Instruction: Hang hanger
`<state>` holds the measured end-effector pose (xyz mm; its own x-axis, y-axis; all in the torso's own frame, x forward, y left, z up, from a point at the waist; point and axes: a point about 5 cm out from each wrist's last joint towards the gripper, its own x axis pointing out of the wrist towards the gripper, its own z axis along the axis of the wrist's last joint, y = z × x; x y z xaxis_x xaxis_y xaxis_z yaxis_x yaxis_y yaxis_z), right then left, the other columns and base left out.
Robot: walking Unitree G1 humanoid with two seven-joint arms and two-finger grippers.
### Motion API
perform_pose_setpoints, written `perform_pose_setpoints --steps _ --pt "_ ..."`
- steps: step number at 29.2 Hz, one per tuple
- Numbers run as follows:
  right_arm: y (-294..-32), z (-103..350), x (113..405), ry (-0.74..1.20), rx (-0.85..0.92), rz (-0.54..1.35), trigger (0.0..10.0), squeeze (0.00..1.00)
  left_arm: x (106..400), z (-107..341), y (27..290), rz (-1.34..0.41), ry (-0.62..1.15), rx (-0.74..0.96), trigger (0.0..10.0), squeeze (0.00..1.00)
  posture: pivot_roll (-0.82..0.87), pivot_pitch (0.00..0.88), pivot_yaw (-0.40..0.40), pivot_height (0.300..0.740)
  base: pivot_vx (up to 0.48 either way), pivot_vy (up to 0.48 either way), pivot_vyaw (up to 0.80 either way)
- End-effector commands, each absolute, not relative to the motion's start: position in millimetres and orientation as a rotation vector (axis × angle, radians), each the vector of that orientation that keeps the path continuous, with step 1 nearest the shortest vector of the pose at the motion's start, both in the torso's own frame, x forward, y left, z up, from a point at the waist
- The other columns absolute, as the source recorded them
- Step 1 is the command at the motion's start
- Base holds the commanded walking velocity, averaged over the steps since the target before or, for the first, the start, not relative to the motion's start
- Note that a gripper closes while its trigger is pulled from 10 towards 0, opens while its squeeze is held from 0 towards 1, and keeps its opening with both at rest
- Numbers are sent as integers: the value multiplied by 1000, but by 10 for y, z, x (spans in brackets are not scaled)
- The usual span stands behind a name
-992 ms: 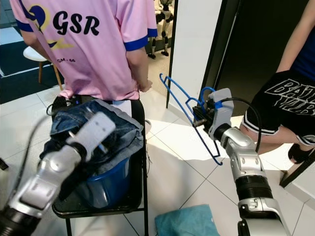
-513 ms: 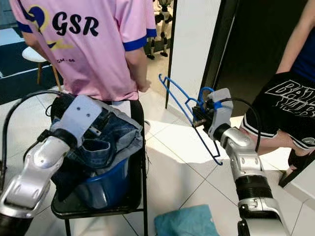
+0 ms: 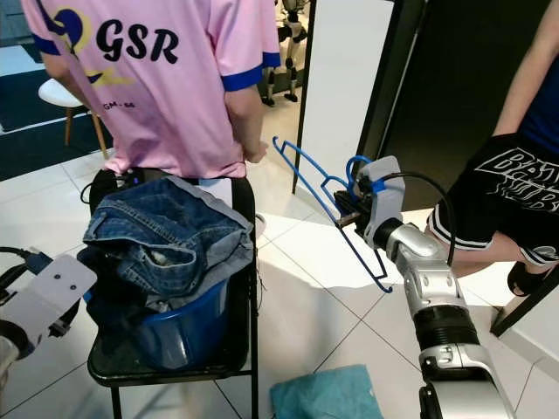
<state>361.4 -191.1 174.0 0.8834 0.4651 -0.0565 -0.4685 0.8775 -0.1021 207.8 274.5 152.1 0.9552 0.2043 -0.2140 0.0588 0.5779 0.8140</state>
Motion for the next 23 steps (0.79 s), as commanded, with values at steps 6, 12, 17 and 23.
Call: perform_pose_setpoints --steps 6,12,17,23 --pt "-1912 1751 3622 26 -120 488 10000 0 2139 1467 2849 203 226 911 10000 0 150 0 -107 740 0 0 0" --pt "-1971 1755 3600 31 -125 477 10000 0 2158 1324 3032 330 161 770 10000 0 130 0 -112 740 0 0 0" --pt "-1987 1756 3591 34 -127 478 10000 0 2182 1274 3135 373 147 719 10000 0 121 0 -119 740 0 0 0" --pt "-2031 1762 3549 57 -152 495 10000 0 2289 1241 3199 392 93 613 10000 0 77 0 -140 740 0 0 0"
